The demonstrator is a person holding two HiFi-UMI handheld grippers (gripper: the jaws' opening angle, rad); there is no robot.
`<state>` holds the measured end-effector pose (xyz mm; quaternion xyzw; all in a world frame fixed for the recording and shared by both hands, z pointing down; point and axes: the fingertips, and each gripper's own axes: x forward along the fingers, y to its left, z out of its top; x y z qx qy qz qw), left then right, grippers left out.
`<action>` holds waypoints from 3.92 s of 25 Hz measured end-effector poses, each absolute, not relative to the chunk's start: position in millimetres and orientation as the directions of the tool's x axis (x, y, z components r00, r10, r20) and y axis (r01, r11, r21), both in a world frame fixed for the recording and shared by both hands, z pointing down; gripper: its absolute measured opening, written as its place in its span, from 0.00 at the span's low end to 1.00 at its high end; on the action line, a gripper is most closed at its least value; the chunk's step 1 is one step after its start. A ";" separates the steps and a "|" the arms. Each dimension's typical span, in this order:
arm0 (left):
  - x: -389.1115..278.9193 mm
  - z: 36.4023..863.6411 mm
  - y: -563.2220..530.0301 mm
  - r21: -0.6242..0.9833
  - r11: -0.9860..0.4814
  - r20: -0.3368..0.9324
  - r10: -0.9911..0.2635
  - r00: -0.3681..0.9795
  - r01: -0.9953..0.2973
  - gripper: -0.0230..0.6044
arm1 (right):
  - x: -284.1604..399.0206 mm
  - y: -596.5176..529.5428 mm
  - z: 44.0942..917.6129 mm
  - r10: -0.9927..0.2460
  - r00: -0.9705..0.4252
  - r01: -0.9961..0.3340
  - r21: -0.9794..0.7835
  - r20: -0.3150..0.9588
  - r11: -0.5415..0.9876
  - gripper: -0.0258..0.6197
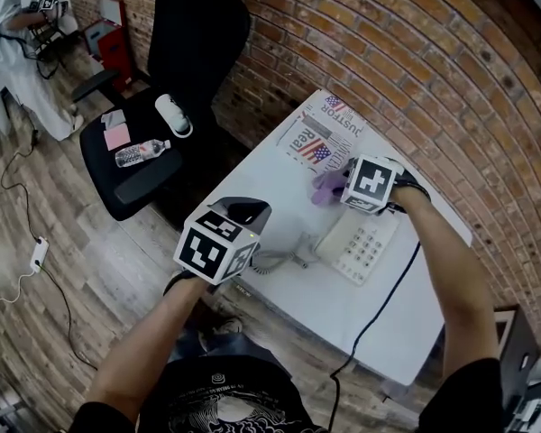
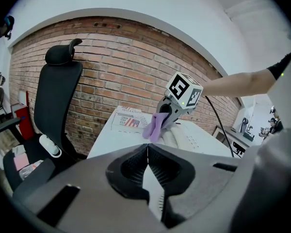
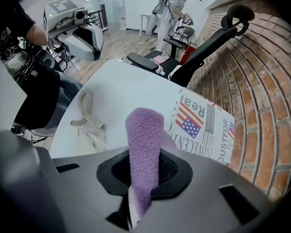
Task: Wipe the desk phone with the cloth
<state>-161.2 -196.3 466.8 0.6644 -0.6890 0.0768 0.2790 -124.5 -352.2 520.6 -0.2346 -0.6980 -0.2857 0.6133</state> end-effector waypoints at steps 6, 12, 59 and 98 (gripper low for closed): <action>-156.7 467.3 -183.7 0.269 0.115 0.491 -0.870 0.034 -0.956 0.05 | -115.8 -335.1 523.3 -0.014 -0.109 0.690 0.086 0.994 0.719 0.11; -151.7 469.4 -170.7 0.279 0.102 0.492 -0.869 0.051 -0.955 0.05 | -108.4 -317.5 526.9 -0.005 -0.104 0.670 0.074 0.995 0.738 0.11; -99.0 434.7 -74.8 0.285 -0.213 0.409 -0.855 0.320 -0.934 0.05 | -38.2 -173.1 460.4 -0.167 -0.572 -0.046 0.173 0.803 0.984 0.11; 21.1 355.3 -103.5 0.071 -0.207 0.328 -0.919 0.218 -0.976 0.05 | 201.2 -152.6 327.6 -0.628 -0.725 -0.659 -0.019 0.284 0.752 0.11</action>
